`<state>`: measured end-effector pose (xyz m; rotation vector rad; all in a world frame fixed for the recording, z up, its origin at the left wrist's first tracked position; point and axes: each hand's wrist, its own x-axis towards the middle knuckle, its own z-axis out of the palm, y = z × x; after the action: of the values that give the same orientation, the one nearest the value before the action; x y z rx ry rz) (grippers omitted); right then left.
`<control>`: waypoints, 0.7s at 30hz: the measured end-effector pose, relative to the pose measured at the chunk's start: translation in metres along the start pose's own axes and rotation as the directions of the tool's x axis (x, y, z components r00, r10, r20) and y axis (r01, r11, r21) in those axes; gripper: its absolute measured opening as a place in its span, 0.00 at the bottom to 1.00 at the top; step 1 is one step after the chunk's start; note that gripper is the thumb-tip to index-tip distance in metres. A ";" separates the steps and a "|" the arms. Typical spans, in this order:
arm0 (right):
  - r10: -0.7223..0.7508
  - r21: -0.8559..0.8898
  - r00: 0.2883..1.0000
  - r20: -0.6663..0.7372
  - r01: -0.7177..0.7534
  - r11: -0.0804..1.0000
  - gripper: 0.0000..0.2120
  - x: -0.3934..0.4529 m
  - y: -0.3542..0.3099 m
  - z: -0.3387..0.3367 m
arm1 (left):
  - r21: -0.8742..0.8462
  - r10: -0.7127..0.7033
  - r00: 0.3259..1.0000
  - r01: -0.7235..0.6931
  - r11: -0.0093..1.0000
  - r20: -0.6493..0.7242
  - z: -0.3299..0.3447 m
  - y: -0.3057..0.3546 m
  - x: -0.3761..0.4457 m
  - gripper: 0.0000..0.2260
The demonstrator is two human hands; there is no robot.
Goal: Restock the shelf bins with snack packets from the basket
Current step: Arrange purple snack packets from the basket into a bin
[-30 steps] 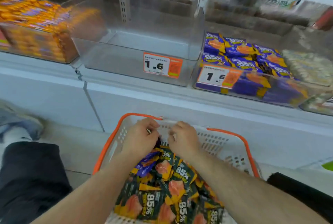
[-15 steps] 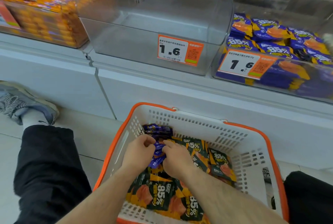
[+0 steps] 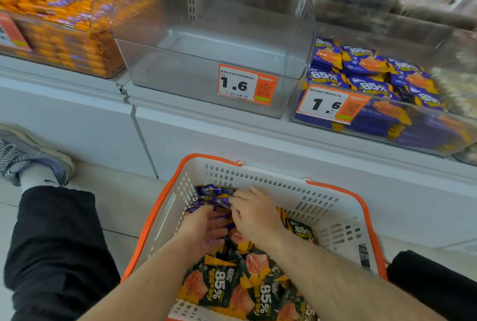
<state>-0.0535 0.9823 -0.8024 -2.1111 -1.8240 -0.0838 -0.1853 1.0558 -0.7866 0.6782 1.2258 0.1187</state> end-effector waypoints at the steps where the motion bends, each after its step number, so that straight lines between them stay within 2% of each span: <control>1: -0.058 -0.017 0.997 -0.051 0.057 0.998 0.09 0.000 0.002 -0.012 | -0.091 -0.032 0.997 0.038 0.995 0.064 0.007 0.002 -0.002 0.17; 3: -0.158 -0.072 0.982 -0.106 0.151 0.986 0.07 -0.003 0.007 -0.035 | -0.193 -0.040 0.986 0.072 0.978 0.165 0.021 0.007 -0.006 0.22; 4: -0.195 -0.084 0.972 -0.129 0.185 0.979 0.07 -0.006 0.010 -0.046 | -0.207 -0.032 0.981 0.072 0.976 0.193 0.028 0.010 -0.009 0.22; 6: -0.244 -0.074 0.963 -0.117 0.236 0.969 0.22 -0.011 0.011 -0.070 | -0.190 0.006 0.966 0.045 0.981 0.259 0.044 0.018 -0.020 0.13; 7: -0.263 -0.074 0.959 -0.108 0.256 0.964 0.22 -0.015 0.011 -0.082 | -0.173 0.019 0.953 0.035 0.984 0.302 0.053 0.022 -0.025 0.07; 9: -0.323 -0.106 0.942 -0.090 0.313 0.944 0.10 -0.024 0.012 -0.104 | -0.085 0.068 0.941 -0.042 0.996 0.331 0.066 0.026 -0.034 0.06; 10: -0.300 -0.114 0.951 -0.079 0.290 0.950 0.10 -0.029 0.013 -0.115 | -0.049 0.126 0.936 -0.116 0.992 0.330 0.071 0.029 -0.038 0.07; 11: -0.239 -0.097 0.968 -0.078 0.231 0.968 0.14 -0.034 0.013 -0.124 | -0.035 0.200 0.923 -0.199 0.979 0.328 0.077 0.033 -0.043 0.10; 13: -0.045 -0.050 0.985 -0.165 0.038 0.998 0.20 -0.039 0.012 -0.141 | -0.011 0.355 0.878 -0.372 0.928 0.320 0.089 0.041 -0.058 0.14; 16: 0.197 0.020 0.943 -0.267 -0.199 0.980 0.28 -0.034 0.014 -0.160 | 0.011 0.515 0.785 -0.551 0.834 0.345 0.109 0.053 -0.087 0.16; 21: 0.388 0.111 0.849 -0.358 -0.373 0.921 0.31 -0.018 0.018 -0.188 | 0.027 0.639 0.660 -0.704 0.710 0.394 0.142 0.075 -0.112 0.19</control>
<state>-0.0049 0.9069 -0.6354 -2.2046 -1.1589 -0.3268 -0.0782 1.0080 -0.6293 1.2454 0.5739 0.4934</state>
